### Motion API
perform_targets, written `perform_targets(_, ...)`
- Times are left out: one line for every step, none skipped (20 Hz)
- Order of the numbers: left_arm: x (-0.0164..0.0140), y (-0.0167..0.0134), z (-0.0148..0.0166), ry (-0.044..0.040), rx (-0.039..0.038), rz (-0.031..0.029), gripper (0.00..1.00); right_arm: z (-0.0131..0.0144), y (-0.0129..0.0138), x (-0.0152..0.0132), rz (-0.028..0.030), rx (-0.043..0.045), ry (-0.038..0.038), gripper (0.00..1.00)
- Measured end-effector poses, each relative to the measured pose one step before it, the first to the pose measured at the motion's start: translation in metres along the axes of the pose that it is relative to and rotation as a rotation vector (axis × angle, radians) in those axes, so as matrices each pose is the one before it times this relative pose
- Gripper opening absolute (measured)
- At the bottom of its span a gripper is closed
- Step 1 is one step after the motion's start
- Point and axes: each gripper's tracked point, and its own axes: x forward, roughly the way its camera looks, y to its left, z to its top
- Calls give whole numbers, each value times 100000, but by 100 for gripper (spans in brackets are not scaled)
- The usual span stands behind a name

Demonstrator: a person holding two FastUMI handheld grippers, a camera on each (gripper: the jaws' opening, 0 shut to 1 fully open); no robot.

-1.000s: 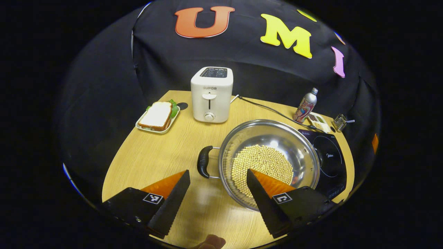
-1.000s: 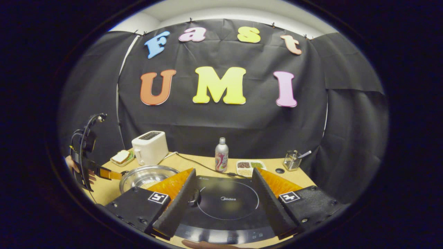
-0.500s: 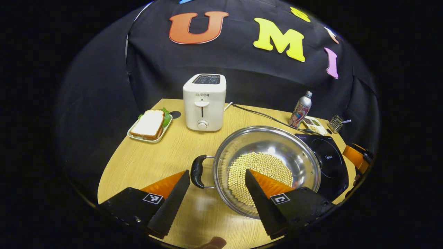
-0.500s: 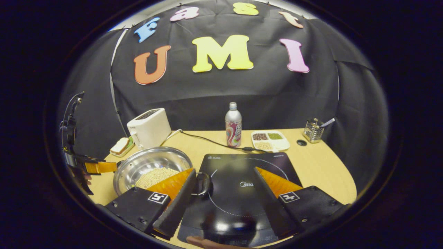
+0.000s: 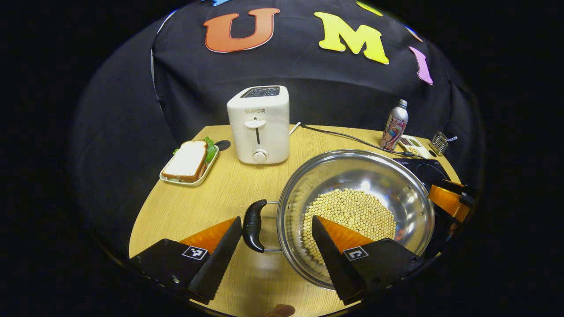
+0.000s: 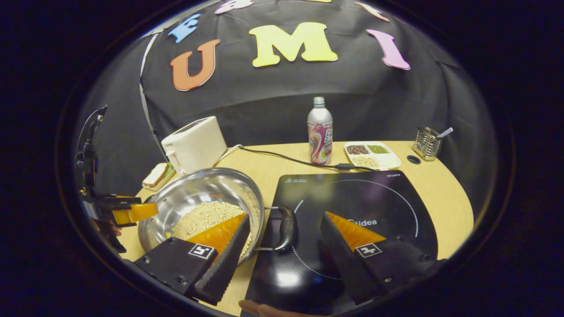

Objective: First push the handle of the pot to place it horizontally, then grasp the pot with both hands and set it on the induction cooktop.

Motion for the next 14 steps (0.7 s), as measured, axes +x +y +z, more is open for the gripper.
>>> perform_targets(279, 57, -129, 1042, -380, -264, 96, -245, 282, 442, -137, -387, 1085, 96)
perform_targets(309, -27, -109, 833, 233, -180, 96, -200, 148, 550, -333, -494, 966, 100)
perform_targets(266, 148, -95, 679, 301, 517, 96, -43, -156, 310, -1468, 110, 179, 96)
perform_targets(229, 242, -59, 415, 531, 904, 96, 130, 90, 258, -989, 293, -994, 97)
perform_targets(201, 195, -158, 826, 449, 763, 95, -41, 277, 290, 525, -303, 313, 96)
perform_targets(182, 68, -371, 1458, 164, 193, 95, -695, 130, 361, 378, 140, 2551, 96)
perform_targets(157, -63, -121, 1022, 29, -367, 95, -304, -57, 174, -904, 440, 1769, 95)
perform_targets(89, 270, 20, -66, 563, 895, 89, 610, 326, -236, 643, -167, -2085, 94)
perform_targets(27, 260, 101, -425, 794, 1298, 84, 27, 569, 62, 2166, 338, -321, 92)
perform_targets(498, 174, -124, -467, 34, 451, 79, -496, 134, 367, 405, -494, 1954, 91)
perform_targets(14, -114, -34, -305, -837, 31, 68, -302, -717, -381, -3303, -202, 1735, 87)
perform_targets(-303, 78, 143, -1021, 744, 73, 68, 259, 154, 375, -585, -265, -1246, 75)
perform_targets(-40, -3, 28, -539, 1588, 275, 78, -171, -304, 41, -158, -876, 1210, 63)
perform_targets(-27, -31, -11, -384, 1244, 356, 68, -13, 163, -165, 209, 532, 1111, 62)
